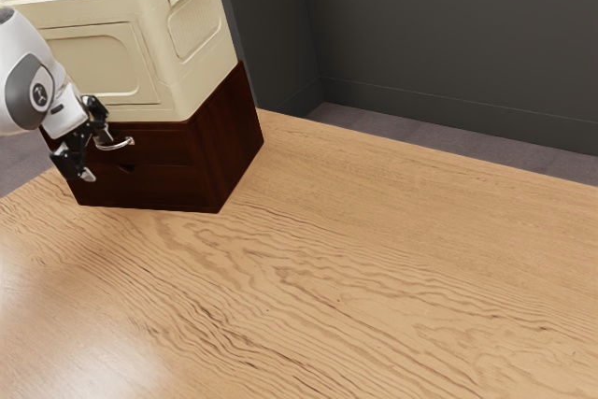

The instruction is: Pull the drawer handle with one arm to open the drawer

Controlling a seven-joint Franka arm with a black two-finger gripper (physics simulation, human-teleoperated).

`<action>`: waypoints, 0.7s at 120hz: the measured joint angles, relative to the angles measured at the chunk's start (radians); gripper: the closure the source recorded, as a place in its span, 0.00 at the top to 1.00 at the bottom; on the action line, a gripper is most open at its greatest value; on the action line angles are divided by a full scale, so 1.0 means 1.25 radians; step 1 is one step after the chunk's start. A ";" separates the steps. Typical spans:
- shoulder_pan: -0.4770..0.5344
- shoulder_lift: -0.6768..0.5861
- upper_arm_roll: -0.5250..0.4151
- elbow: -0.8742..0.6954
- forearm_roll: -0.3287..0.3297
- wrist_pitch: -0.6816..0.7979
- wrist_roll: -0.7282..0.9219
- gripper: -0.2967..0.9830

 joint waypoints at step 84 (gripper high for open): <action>-0.004 -0.017 0.001 -0.026 -0.021 -0.023 0.016 0.77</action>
